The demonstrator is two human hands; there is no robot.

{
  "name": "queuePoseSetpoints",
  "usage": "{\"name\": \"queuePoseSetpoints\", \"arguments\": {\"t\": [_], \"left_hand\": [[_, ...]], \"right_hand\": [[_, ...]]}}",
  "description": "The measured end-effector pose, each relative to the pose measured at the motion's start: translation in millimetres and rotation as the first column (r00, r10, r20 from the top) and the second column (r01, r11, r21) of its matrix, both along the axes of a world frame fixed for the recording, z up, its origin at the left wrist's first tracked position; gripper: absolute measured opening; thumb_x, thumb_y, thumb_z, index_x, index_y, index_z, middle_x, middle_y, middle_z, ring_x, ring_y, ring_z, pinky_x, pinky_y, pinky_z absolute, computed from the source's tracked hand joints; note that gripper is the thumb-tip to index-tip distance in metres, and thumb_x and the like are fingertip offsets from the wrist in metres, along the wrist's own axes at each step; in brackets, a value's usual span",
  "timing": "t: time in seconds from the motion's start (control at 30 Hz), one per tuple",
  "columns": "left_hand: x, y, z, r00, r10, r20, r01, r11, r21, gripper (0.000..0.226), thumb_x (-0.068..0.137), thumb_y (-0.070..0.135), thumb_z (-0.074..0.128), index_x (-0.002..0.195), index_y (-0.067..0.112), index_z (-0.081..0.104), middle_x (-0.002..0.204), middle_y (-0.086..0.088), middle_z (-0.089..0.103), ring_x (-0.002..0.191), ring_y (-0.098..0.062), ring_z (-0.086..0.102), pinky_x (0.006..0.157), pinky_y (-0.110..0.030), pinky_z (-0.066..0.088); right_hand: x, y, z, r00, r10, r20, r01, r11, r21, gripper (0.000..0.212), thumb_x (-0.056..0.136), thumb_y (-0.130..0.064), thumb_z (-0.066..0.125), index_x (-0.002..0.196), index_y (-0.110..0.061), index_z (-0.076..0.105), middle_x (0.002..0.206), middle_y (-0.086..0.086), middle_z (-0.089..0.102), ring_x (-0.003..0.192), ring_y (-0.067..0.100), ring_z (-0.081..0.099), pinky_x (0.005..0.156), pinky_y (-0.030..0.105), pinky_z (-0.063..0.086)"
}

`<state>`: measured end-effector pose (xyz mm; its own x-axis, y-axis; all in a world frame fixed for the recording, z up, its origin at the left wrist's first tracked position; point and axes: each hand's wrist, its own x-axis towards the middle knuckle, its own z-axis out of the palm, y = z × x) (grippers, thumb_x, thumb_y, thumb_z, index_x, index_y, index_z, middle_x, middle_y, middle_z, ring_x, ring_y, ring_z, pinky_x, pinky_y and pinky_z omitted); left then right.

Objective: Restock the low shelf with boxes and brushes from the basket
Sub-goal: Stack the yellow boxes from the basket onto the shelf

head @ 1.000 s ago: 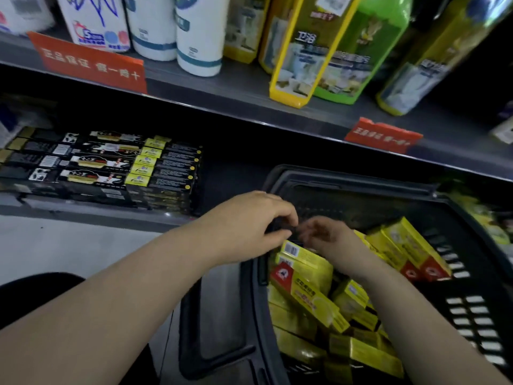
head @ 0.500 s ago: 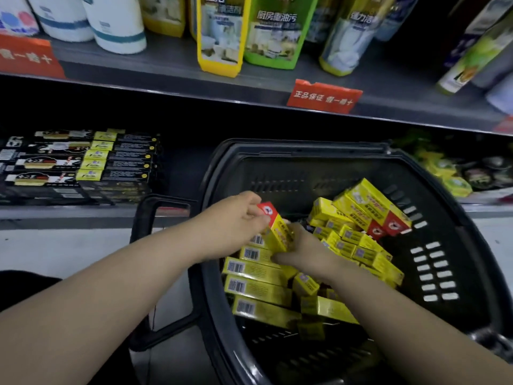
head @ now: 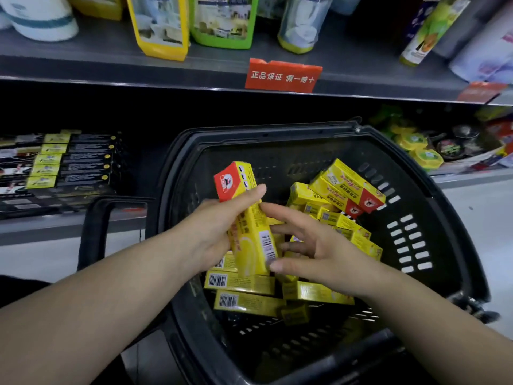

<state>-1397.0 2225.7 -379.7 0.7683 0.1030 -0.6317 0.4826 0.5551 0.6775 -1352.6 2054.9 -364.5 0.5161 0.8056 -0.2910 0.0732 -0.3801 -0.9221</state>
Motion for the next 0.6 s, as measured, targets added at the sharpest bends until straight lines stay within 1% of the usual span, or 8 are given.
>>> {"name": "queuePoseSetpoints", "arguments": {"t": [0.1,0.17,0.2,0.27,0.33,0.43,0.53,0.6], "left_hand": [[4.0,2.1,-5.6,0.999,0.044,-0.024,-0.044,0.999,0.016,0.026,0.083,0.029,0.065,0.1,0.009,0.065,0.075,-0.009,0.071,0.063,-0.02,0.068,0.063,-0.034,0.057],[3.3,6.3,-9.2,0.998,0.028,-0.059,-0.028,1.0,-0.004,0.022,0.087,0.033,0.061,0.089,0.011,0.063,0.064,-0.005,0.068,0.058,-0.018,0.066,0.07,-0.035,0.055],[2.7,9.4,-11.3,0.997,0.009,-0.077,-0.01,1.0,-0.011,0.025,0.087,0.036,0.059,0.085,0.012,0.061,0.065,-0.005,0.066,0.06,-0.019,0.066,0.072,-0.035,0.054],[1.4,16.1,-15.4,0.994,-0.028,-0.108,0.026,0.999,-0.018,0.027,0.087,0.041,0.056,0.085,0.014,0.06,0.074,-0.007,0.067,0.066,-0.022,0.066,0.067,-0.035,0.057],[-0.6,22.5,-19.1,0.987,-0.064,-0.149,0.054,0.996,-0.069,0.033,0.085,0.047,0.054,0.089,0.016,0.063,0.083,-0.01,0.071,0.066,-0.025,0.069,0.061,-0.037,0.058],[-2.3,27.7,-20.9,0.98,-0.112,-0.164,0.093,0.988,-0.12,0.041,0.073,0.053,0.064,0.083,0.015,0.072,0.09,-0.013,0.074,0.07,-0.03,0.071,0.059,-0.046,0.057],[-1.9,24.7,-18.5,0.983,-0.131,-0.132,0.121,0.989,-0.081,0.032,0.053,0.047,0.074,0.059,0.016,0.076,0.074,-0.011,0.074,0.06,-0.026,0.071,0.049,-0.038,0.055],[-2.5,23.4,-18.0,0.981,-0.153,-0.117,0.145,0.987,-0.074,0.031,0.049,0.044,0.074,0.06,0.015,0.077,0.074,-0.01,0.074,0.06,-0.024,0.071,0.051,-0.037,0.056]], "right_hand": [[18.9,-8.0,-2.7,0.999,0.034,-0.03,-0.036,0.994,-0.099,0.05,0.083,-0.014,0.069,0.127,-0.028,0.05,0.12,-0.013,0.063,0.112,0.004,0.059,0.092,0.019,0.048],[31.3,-18.4,-13.8,0.976,0.18,0.121,-0.124,0.921,-0.369,0.036,0.083,-0.018,0.07,0.117,-0.022,0.057,0.109,-0.005,0.067,0.104,0.011,0.062,0.092,0.028,0.05],[35.5,-23.6,-22.3,0.915,0.352,0.199,-0.18,0.796,-0.578,0.037,0.083,-0.024,0.07,0.117,-0.021,0.056,0.111,-0.003,0.065,0.105,0.014,0.061,0.092,0.033,0.049],[36.3,-30.4,-40.4,0.756,0.633,0.164,-0.22,0.482,-0.848,0.047,0.082,-0.034,0.069,0.124,-0.023,0.051,0.121,-0.002,0.059,0.111,0.02,0.056,0.088,0.034,0.048],[29.5,-30.1,-54.8,0.709,0.699,0.097,-0.23,0.358,-0.905,0.051,0.081,-0.036,0.07,0.126,-0.023,0.049,0.125,-0.002,0.056,0.111,0.022,0.054,0.082,0.032,0.047],[21.2,-26.0,-72.4,0.658,0.743,0.121,-0.174,0.307,-0.936,0.052,0.08,-0.028,0.071,0.126,-0.02,0.048,0.122,0.002,0.056,0.109,0.024,0.056,0.073,0.032,0.045],[18.1,-23.9,-78.4,0.605,0.789,0.108,-0.144,0.242,-0.96,0.052,0.085,-0.017,0.064,0.132,-0.02,0.042,0.122,0.004,0.056,0.109,0.026,0.056,0.07,0.033,0.044],[21.8,-20.8,-69.6,0.576,0.804,0.145,-0.14,0.272,-0.952,0.05,0.085,-0.02,0.064,0.131,-0.02,0.045,0.119,0.004,0.057,0.106,0.026,0.057,0.069,0.033,0.045]]}}
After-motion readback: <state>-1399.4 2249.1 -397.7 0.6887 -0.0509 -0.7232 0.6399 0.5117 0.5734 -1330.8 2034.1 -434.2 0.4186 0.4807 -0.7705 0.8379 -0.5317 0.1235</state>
